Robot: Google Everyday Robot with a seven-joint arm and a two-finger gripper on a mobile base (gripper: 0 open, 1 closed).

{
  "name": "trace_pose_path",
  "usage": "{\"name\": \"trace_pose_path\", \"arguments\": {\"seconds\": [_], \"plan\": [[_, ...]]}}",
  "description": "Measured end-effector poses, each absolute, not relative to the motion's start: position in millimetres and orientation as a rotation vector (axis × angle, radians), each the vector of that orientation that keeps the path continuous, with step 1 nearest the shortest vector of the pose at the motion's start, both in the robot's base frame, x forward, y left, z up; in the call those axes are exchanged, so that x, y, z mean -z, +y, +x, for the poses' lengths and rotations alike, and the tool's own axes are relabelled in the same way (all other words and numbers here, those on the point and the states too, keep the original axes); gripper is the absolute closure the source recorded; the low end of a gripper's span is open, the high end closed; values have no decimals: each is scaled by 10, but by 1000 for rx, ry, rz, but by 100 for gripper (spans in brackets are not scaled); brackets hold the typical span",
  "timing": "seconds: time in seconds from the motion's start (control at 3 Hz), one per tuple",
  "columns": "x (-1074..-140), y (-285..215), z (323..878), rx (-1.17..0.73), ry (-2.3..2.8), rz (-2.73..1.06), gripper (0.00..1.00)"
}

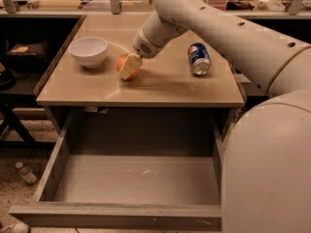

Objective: Pick orange from top drawer and place on counter

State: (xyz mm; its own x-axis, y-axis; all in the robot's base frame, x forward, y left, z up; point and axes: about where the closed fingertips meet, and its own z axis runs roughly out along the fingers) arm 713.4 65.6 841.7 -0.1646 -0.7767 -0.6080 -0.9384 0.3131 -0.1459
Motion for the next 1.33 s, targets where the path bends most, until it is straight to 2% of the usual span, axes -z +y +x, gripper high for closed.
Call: {"name": "trace_pose_path", "arguments": {"seconds": [0.33, 0.67, 1.33], "plan": [[-8418, 656, 7134, -353, 1991, -1512, 100], [-8417, 656, 7134, -353, 1991, -1512, 82], [-8416, 657, 7133, -353, 1991, -1513, 36]]}}
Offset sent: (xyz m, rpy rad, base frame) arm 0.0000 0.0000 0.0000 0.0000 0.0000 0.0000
